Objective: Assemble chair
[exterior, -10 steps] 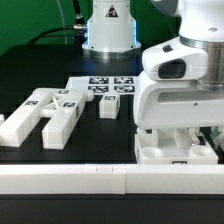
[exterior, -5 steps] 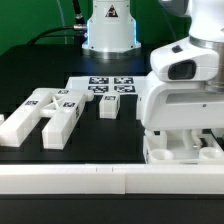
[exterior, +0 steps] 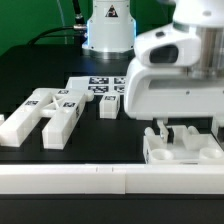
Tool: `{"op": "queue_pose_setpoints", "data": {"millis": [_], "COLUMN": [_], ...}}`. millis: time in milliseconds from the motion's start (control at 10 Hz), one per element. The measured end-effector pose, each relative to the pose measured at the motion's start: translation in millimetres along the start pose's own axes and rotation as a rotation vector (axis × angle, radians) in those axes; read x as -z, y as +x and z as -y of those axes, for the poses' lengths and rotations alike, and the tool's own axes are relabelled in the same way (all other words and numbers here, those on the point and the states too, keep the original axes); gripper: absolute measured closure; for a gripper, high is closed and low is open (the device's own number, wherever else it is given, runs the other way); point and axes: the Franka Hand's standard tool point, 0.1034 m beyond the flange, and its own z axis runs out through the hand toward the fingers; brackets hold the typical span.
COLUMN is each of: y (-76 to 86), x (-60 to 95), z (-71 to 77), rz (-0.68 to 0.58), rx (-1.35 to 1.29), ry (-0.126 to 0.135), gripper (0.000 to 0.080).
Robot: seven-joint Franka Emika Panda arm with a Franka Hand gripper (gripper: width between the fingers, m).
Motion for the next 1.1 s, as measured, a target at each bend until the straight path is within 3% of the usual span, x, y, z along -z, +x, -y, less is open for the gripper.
{"op": "queue_pose_setpoints", "data": {"millis": [100,300,700,800,1100], "y": [-8.3,-14.9,-17.6,-30.8,-76.4], "x": [15.1,28.6,24.8,24.2,25.8], "z": [-3.8,-5.5,-7.1,-16.6,-47.5], "rz": [-0.002,-0.007,-0.004,0.004,0.039], "rx": [0.014,0.021,0.019,-0.007,-0.032], "ry": [0.010,0.010,0.011,0.016,-0.003], "gripper": [0.0152,0.0151,0.0151,0.0151,0.0151]}}
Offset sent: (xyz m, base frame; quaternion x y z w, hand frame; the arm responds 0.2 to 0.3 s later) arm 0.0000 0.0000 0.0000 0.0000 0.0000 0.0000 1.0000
